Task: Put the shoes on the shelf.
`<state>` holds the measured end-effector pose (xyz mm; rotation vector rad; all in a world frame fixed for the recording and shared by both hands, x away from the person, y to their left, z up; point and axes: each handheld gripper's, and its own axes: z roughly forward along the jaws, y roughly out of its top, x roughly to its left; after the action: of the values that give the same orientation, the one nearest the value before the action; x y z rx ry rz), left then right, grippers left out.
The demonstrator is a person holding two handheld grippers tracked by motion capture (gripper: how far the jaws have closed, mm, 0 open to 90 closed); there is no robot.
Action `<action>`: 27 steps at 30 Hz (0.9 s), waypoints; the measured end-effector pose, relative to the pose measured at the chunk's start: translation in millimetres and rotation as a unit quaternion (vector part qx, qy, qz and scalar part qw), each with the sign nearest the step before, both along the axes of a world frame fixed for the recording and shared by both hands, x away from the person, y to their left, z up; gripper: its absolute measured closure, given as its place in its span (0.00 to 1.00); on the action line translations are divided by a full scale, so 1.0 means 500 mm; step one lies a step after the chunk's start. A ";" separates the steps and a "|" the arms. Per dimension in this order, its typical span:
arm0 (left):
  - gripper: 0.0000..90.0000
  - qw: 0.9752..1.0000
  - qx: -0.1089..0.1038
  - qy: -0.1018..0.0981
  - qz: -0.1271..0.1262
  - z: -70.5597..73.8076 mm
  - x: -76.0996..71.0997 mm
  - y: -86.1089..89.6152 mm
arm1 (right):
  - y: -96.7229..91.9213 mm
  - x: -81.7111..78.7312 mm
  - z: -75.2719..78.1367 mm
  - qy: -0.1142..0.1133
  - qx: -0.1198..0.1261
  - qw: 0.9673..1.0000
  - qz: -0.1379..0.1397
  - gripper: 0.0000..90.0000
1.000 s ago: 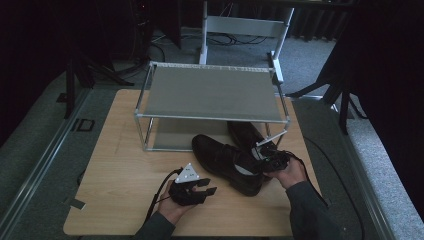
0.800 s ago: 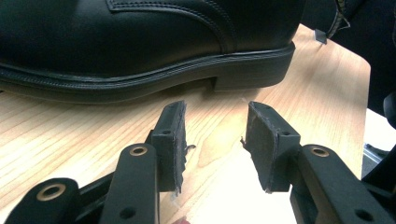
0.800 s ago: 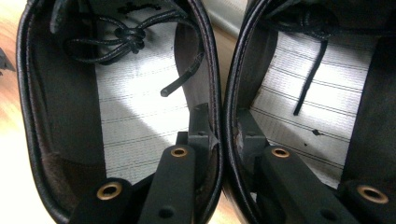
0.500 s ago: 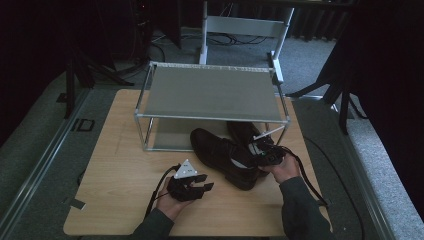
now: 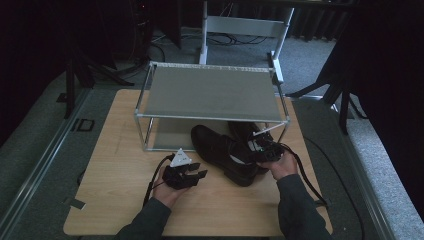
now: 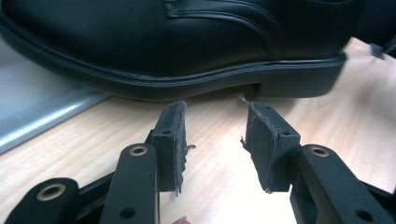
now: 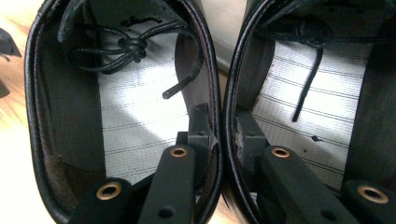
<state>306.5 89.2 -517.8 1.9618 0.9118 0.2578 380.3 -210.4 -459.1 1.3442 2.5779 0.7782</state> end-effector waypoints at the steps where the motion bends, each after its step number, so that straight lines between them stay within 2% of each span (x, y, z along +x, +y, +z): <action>1: 0.65 1.000 0.001 0.000 0.005 0.000 0.005 0.002 | 0.000 0.001 0.000 0.000 0.000 1.000 -0.001 0.89; 5: 0.65 1.000 -0.002 0.001 0.020 0.001 0.024 0.004 | -0.002 0.006 0.001 0.000 0.005 1.000 -0.009 0.89; 9: 0.65 1.000 0.004 0.001 0.022 0.003 0.040 -0.007 | 0.003 0.008 0.003 -0.003 0.003 1.000 -0.013 0.89; 18: 0.67 1.000 0.009 0.000 0.030 0.001 0.055 -0.027 | 0.013 0.015 0.003 -0.011 0.009 1.000 -0.023 0.89; 27: 0.68 0.998 0.014 0.008 0.060 -0.008 0.077 -0.038 | 0.020 0.019 -0.004 -0.022 0.006 0.999 -0.040 0.89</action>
<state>344.8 70.1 -521.9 1.9401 1.0430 0.3260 389.6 -200.5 -461.0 1.4075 2.4742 0.8006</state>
